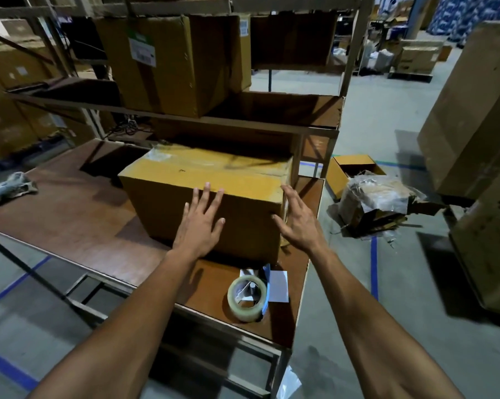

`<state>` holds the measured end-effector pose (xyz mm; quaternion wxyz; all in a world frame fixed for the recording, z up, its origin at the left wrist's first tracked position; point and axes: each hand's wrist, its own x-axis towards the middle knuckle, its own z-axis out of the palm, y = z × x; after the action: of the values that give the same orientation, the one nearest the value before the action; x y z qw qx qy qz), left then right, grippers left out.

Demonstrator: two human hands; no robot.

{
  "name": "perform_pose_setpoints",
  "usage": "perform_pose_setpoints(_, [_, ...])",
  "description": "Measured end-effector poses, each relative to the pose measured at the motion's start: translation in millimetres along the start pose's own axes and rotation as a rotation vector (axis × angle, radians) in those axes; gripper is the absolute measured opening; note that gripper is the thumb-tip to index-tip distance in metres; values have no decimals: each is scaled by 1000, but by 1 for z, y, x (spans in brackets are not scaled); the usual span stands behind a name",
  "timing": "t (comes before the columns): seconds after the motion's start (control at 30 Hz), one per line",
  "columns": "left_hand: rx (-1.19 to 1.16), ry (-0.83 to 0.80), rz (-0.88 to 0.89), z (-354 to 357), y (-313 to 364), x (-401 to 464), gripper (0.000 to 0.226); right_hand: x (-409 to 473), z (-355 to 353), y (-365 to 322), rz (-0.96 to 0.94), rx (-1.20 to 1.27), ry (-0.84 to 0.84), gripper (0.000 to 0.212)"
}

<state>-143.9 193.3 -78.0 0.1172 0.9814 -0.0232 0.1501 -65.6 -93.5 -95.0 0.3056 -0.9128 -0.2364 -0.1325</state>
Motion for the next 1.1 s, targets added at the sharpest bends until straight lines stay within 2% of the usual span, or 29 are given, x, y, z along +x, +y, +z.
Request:
perform_pose_setpoints(0.2, [-107,-40,8,5,-7,19,85,7,-1,0,-1,-14,31,85])
perform_pose_setpoints(0.5, [-121,-126,115,1,-39,31,99,6,16,-20,57,-46,61,88])
perform_pose_setpoints(0.63, [-41,-58,138,11,-45,23,103,-2,24,-36,197,-67,129,84])
perform_pose_setpoints(0.77, [-38,-63,225,26,-52,4,95,-23,50,-58,450,-86,182,58])
perform_pose_setpoints(0.87, [-77,-196,297,45,-65,-11,91,-48,79,-78,579,-93,201,52])
perform_pose_setpoints(0.97, [-140,-343,365,69,-73,-26,85,-78,104,-100,686,-46,188,58])
perform_pose_setpoints(1.1, [-305,-577,376,89,-71,-35,71,-113,138,-121,862,-159,66,73])
